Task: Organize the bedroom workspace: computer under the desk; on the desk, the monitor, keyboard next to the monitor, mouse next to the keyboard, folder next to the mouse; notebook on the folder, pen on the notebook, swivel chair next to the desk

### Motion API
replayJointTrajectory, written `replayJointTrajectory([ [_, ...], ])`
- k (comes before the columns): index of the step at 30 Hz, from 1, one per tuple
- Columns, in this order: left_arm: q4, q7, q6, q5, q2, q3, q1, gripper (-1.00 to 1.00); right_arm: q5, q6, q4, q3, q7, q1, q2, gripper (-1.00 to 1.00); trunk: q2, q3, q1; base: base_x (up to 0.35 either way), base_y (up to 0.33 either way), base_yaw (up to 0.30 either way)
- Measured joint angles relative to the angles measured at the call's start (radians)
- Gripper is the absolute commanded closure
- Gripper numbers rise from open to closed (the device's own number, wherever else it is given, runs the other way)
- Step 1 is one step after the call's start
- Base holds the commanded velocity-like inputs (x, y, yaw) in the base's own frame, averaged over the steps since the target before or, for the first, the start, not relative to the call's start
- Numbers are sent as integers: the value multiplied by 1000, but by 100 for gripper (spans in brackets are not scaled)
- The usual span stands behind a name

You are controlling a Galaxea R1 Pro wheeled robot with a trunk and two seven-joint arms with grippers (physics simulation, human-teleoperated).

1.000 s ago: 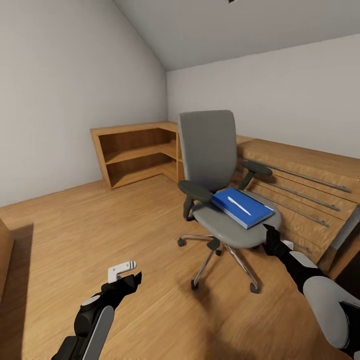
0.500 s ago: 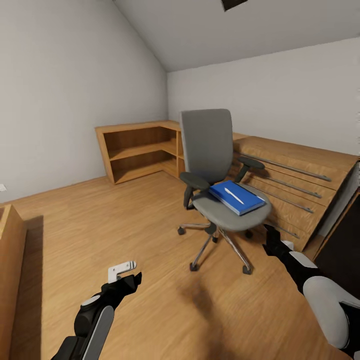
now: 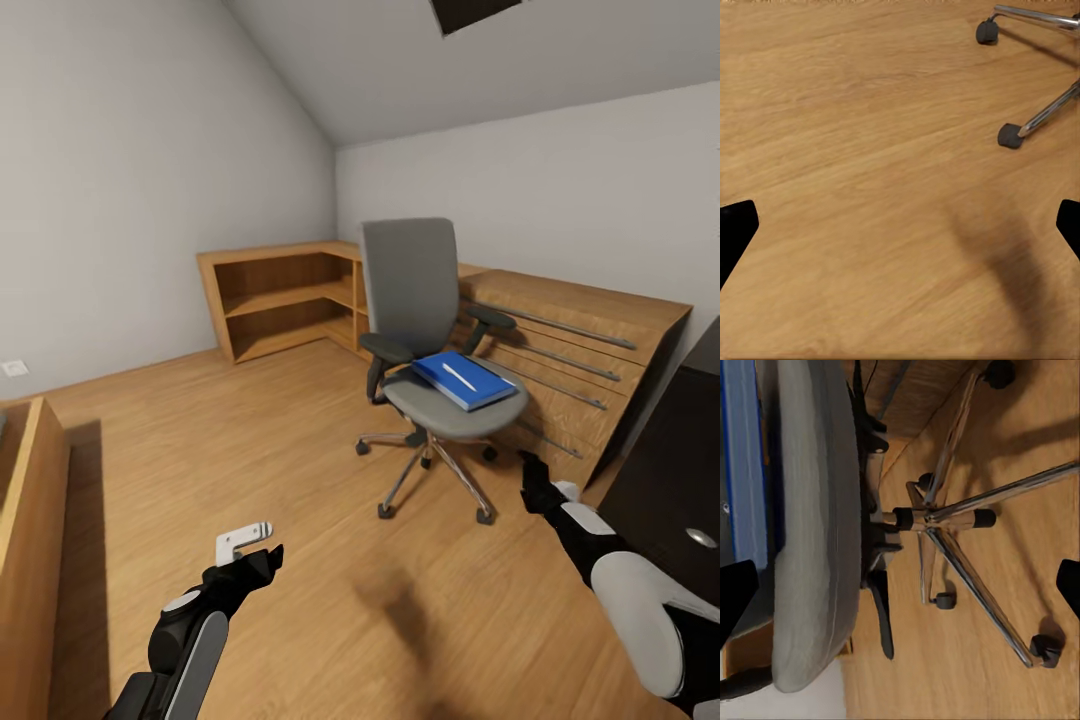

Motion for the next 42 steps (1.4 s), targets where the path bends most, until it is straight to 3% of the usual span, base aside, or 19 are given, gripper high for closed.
replayJointTrajectory([
  [1,0,0,0,0,0,0,0,-100,25,-22,0,3,0,0,7,-100,0,4,0,-17,0,0],
  [4,2,0,0,0,0,-1,0,-100,164,-119,5,9,-3,1,40,-100,1,15,-2,-10,0,0],
  [6,3,-1,-1,0,-1,-2,0,-100,226,-153,17,8,-4,3,55,-100,1,23,-3,-4,0,0],
  [7,10,-1,-1,0,-1,-5,0,-100,288,-187,34,9,-5,6,72,-100,2,27,-3,-3,0,0],
  [10,34,0,-3,0,-1,-27,0,-100,398,-262,65,10,-5,8,99,-100,2,39,-5,-2,0,0],
  [11,53,1,-4,0,0,-42,-1,-100,469,-319,86,11,-6,9,110,-100,3,43,-5,0,0,0],
  [13,69,2,-5,-1,0,-53,-1,-100,539,-381,114,12,-7,11,117,-100,3,50,-6,0,0,0],
  [15,93,2,-6,-1,0,-69,0,-100,658,-519,206,18,-9,27,128,-100,4,58,-7,0,0,0],
  [16,104,3,-6,-2,1,-71,0,-100,686,-555,226,18,-8,45,133,-100,4,62,-7,0,0,0],
  [21,199,20,-7,-2,0,-77,1,-100,740,-610,249,20,-1,158,172,-100,5,81,-9,0,0,0],
  [25,287,59,-8,-5,0,-92,2,-100,800,-652,253,16,0,224,193,-100,33,94,-25,0,0,0],
  [32,394,75,-30,-7,0,-100,2,-100,858,-692,255,15,-3,258,196,-100,82,116,-52,0,0,0],
  [42,570,78,-178,-8,0,-102,2,-100,876,-703,258,15,-6,311,200,-100,152,147,-90,0,0,0],
])
